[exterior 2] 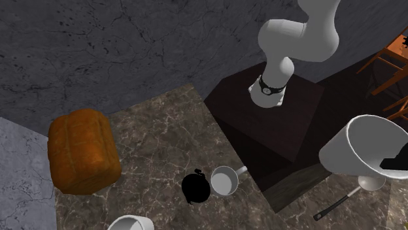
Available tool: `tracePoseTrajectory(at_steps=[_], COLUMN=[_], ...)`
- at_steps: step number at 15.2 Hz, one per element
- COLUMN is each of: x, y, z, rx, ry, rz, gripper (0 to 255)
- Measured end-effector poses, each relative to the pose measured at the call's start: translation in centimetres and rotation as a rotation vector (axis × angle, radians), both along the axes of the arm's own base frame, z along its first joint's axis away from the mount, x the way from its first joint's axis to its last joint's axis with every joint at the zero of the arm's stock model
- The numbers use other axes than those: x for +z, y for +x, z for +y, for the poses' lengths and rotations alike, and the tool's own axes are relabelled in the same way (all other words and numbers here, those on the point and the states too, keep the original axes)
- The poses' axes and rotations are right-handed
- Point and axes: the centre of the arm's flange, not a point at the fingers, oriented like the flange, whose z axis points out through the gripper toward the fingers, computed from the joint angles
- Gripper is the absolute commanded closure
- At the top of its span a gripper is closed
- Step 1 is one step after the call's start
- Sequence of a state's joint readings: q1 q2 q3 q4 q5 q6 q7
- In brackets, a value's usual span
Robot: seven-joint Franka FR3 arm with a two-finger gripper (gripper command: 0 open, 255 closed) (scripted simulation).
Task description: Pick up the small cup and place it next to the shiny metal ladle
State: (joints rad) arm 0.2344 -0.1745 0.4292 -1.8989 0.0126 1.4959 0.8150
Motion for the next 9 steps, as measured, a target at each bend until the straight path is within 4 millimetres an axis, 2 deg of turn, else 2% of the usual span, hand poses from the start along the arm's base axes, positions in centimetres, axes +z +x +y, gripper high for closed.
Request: tracePoseTrajectory(at_steps=[9], x=[-0.2], y=[-4.0], z=[11.3], rx=[0.001], ry=[0.001], rz=[0.0], gripper=[255])
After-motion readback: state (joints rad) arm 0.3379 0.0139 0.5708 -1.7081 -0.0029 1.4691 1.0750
